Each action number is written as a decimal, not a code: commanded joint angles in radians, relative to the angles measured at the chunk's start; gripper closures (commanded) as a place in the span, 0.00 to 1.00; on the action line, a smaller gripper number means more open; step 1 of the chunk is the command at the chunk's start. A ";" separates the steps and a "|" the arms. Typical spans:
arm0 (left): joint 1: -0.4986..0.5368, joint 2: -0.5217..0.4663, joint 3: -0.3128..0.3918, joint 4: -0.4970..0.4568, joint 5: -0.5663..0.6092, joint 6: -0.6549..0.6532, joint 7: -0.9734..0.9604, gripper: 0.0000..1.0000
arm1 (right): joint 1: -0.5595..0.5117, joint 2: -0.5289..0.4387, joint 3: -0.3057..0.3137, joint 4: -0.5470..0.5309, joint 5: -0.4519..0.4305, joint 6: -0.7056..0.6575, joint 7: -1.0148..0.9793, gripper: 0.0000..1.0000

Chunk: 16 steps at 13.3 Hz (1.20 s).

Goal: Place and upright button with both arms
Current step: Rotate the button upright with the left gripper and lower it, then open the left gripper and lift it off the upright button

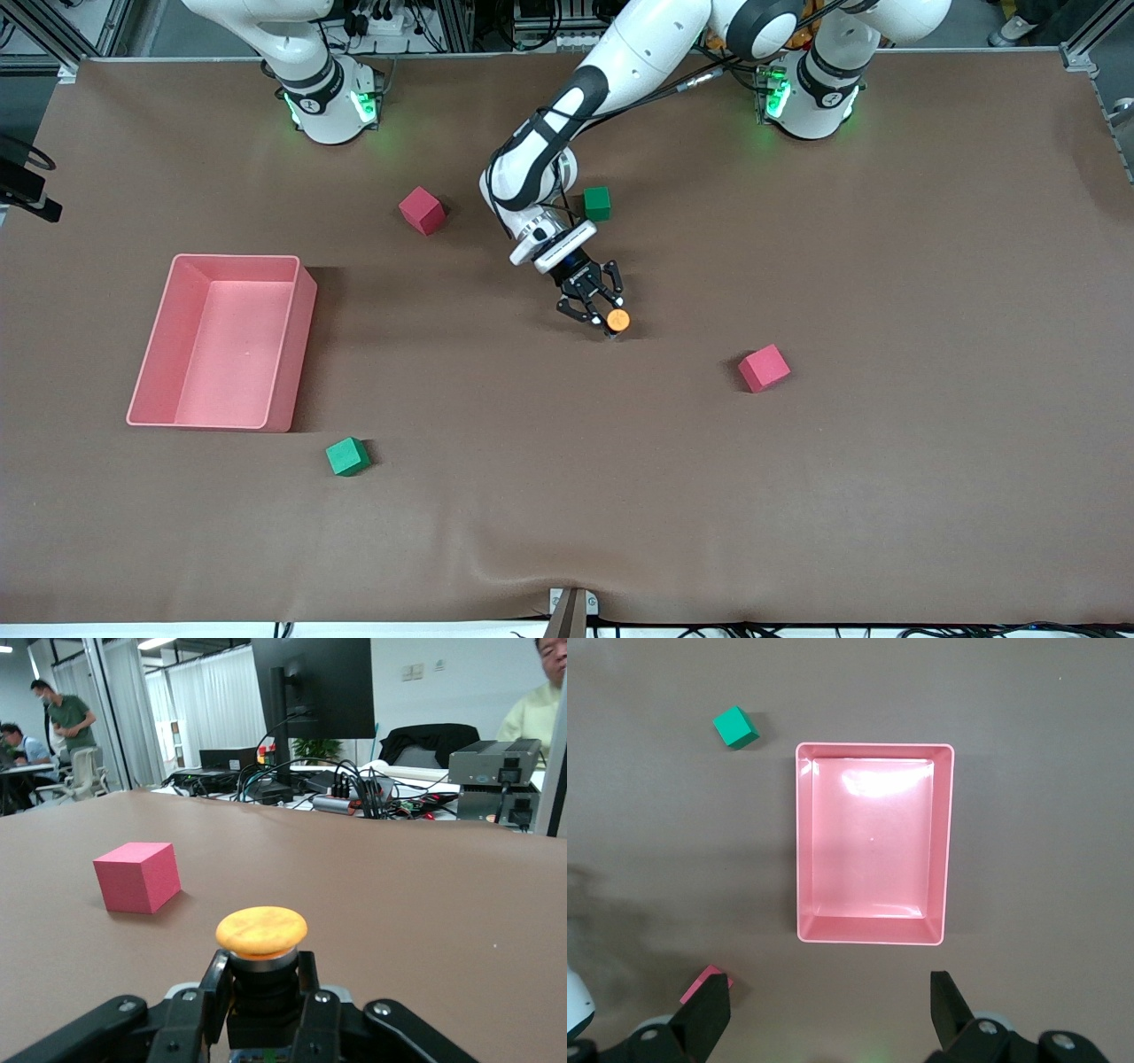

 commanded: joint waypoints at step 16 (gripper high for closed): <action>-0.022 0.027 -0.004 0.030 0.038 -0.021 0.026 0.00 | -0.007 0.006 0.015 0.007 0.005 -0.004 -0.002 0.00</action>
